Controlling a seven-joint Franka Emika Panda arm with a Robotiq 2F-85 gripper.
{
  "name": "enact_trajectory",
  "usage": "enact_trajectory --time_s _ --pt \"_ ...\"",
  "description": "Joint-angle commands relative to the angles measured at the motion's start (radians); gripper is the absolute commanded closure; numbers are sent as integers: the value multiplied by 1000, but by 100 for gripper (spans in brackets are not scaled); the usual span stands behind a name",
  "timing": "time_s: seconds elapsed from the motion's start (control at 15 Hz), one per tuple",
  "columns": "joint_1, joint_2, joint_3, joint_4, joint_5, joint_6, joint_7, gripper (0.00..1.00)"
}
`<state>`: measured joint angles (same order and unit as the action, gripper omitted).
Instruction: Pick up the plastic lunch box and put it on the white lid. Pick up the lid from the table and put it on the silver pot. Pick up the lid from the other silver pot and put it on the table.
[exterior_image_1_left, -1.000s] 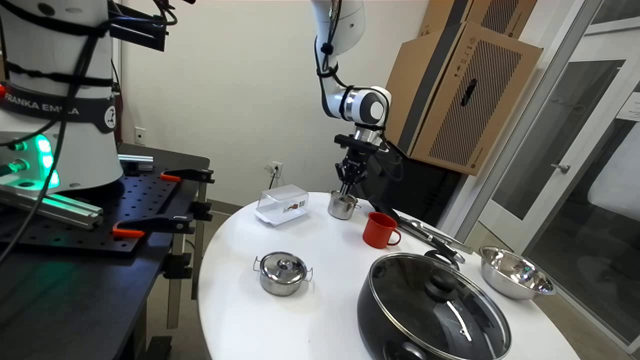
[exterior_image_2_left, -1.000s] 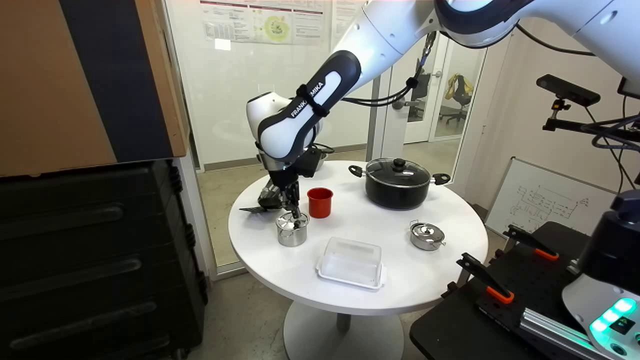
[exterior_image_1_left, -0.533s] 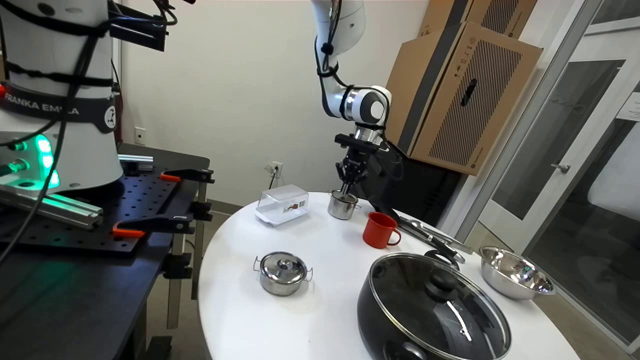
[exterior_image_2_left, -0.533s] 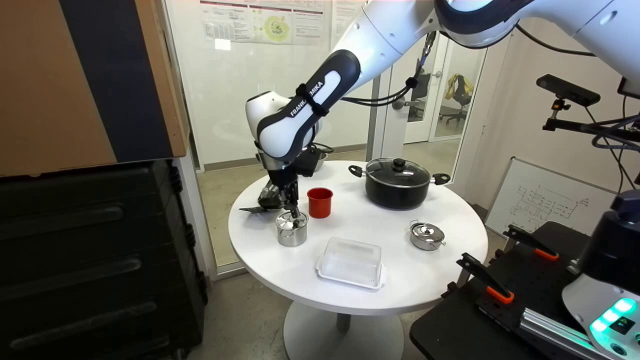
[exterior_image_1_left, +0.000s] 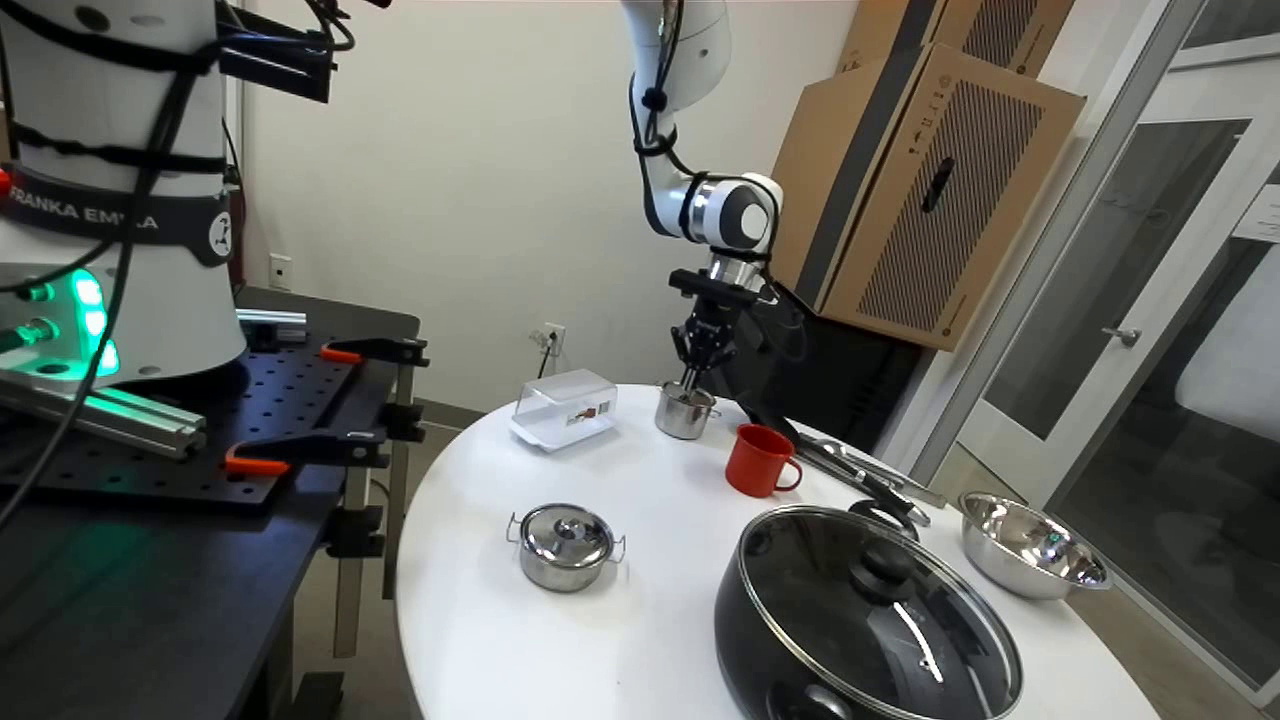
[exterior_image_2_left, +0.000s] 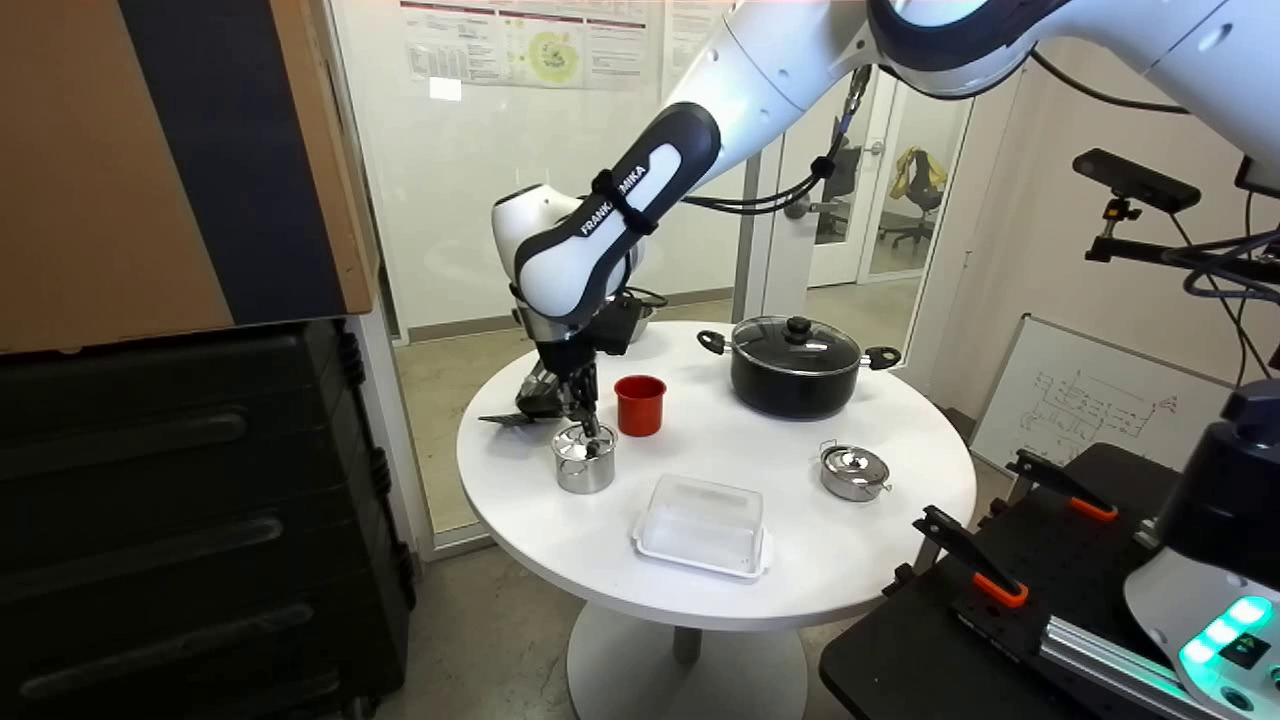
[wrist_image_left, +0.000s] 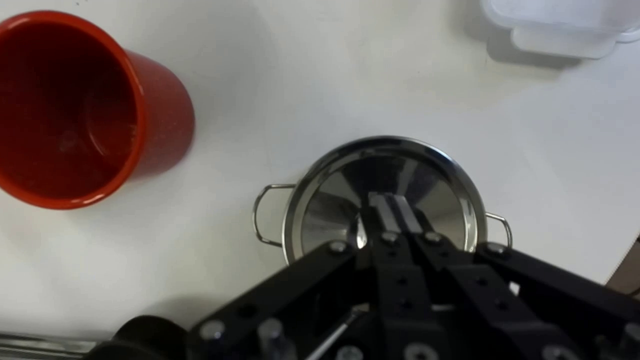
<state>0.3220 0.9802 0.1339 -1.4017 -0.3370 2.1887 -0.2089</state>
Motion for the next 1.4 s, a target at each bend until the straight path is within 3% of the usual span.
enact_trajectory --time_s 0.0,0.07,0.13,0.27,0.67,0.87,1.33 --pt "3 6 -6 4 6 -5 -12 100" --pt "3 8 -7 5 6 -4 -8 100" --pt "3 9 -8 7 7 -4 -6 74" --pt "2 12 -9 9 9 -5 -4 67" --pt "-4 -1 -7 -15 8 13 -7 22" --pt "-21 -58 -3 -90 3 52 -18 1" --pt "-94 -240 -34 -409 -35 254 -25 0"
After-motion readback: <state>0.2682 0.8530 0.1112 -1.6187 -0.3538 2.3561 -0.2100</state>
